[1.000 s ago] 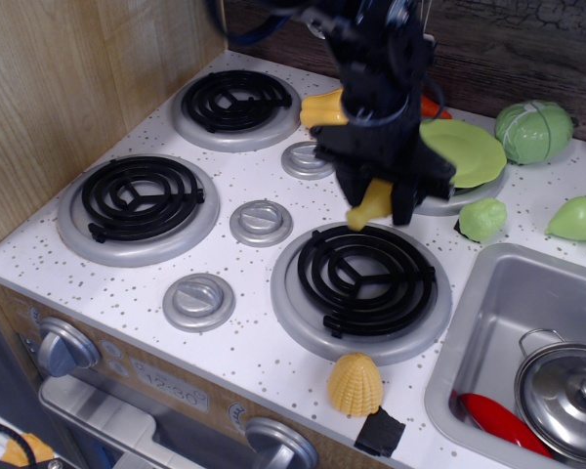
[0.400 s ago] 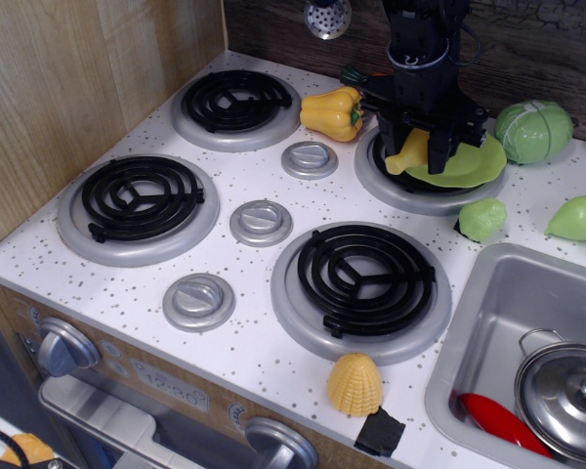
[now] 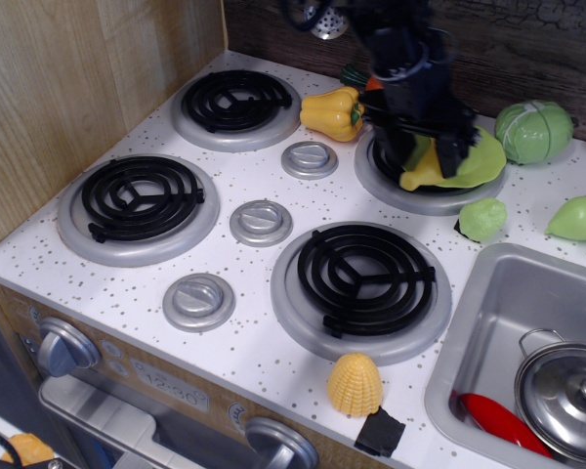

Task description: Put banana on plate

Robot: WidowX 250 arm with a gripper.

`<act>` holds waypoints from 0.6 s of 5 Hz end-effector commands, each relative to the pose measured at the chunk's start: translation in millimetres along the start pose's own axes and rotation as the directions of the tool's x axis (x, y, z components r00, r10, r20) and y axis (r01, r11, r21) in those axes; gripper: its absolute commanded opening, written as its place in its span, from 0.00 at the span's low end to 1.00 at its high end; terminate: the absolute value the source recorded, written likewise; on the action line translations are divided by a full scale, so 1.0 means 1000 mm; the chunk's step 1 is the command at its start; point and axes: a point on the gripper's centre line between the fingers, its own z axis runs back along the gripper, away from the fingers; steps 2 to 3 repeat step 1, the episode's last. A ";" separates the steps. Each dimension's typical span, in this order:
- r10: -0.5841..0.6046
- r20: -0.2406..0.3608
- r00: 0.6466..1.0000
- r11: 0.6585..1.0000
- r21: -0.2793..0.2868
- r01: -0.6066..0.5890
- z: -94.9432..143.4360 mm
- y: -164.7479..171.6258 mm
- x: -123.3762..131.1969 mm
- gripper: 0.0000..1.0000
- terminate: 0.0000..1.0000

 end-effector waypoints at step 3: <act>-0.034 0.037 0.999 0.999 0.000 0.034 0.010 -0.004 0.010 1.00 1.00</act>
